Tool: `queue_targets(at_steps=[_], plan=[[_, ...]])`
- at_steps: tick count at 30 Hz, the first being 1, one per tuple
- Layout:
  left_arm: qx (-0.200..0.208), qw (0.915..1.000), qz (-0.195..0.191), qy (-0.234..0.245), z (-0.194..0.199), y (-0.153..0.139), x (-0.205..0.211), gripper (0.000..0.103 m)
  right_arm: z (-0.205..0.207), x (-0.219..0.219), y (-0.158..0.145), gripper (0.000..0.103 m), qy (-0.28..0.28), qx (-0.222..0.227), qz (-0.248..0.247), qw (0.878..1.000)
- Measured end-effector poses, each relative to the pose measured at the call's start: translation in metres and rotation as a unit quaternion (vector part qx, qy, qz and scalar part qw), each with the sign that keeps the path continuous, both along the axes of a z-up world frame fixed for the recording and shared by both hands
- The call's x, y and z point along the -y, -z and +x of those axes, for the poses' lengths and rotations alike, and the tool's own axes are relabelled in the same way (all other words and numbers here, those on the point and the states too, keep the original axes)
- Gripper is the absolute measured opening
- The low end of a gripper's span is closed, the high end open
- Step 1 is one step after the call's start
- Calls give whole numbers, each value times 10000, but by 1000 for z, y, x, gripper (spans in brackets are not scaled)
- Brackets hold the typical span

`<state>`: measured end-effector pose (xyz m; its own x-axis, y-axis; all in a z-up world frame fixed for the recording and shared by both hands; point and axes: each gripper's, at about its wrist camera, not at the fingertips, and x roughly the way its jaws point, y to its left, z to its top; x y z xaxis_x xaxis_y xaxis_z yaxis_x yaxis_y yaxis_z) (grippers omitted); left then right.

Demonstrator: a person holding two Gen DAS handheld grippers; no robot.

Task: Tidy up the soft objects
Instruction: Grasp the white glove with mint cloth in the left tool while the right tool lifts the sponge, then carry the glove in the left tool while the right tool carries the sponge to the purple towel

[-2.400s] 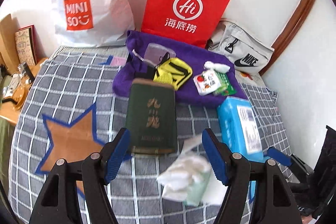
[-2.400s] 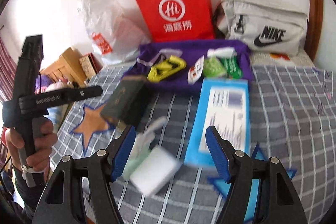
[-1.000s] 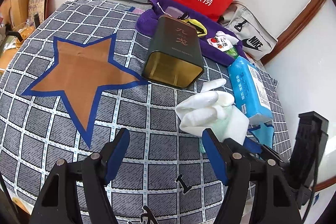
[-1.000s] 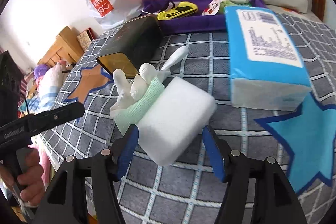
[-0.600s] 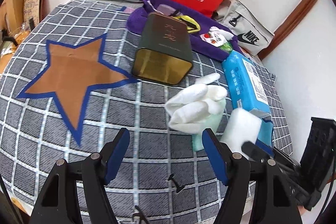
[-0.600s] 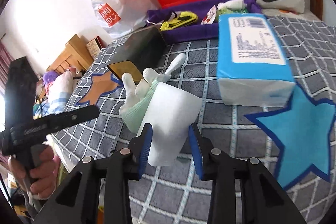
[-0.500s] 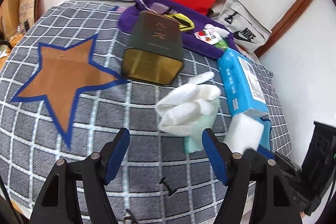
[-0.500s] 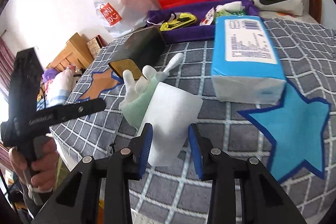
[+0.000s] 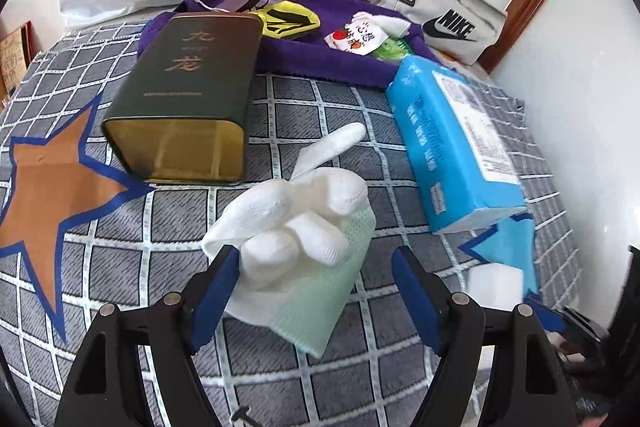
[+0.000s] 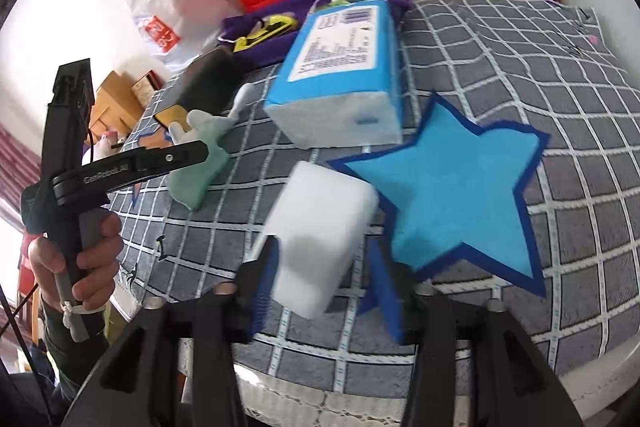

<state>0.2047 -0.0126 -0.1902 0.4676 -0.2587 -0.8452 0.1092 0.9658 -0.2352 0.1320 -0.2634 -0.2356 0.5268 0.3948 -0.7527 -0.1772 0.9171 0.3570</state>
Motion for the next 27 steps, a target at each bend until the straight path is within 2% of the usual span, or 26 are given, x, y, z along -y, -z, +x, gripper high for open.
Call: queue_targets(at_steps=[2,5,7,9,12,15,16,20,27], plan=[[9,9998,115,-130,3,4,1,75,-4,-2,0,71,40,45,-50,10000],[76,9993,-39,-368,4,7,-5,71,-9,-9,0,78,122,146,-58,9998],[133,9989,-24,-447,3,6,-8,60,-10,-13,1,79,158,182,-34,9997],[167,9984,-139,-524,2,6,-14,38,-7,-21,3,79,202,198,-81,9996],[68,9973,-449,-580,0,7,-28,24,-3,-31,9,79,302,235,-173,9991],[22,9962,-694,-533,-6,5,-37,19,3,-37,19,72,491,186,-430,9977],[33,9963,-692,-516,-8,4,-36,19,2,-37,19,63,528,281,-506,9969],[158,9975,-506,-463,-19,-4,-37,19,0,-39,14,61,413,388,-657,9962],[312,9966,-537,-533,-36,-18,-44,19,-11,-34,-7,61,349,597,-737,9949]])
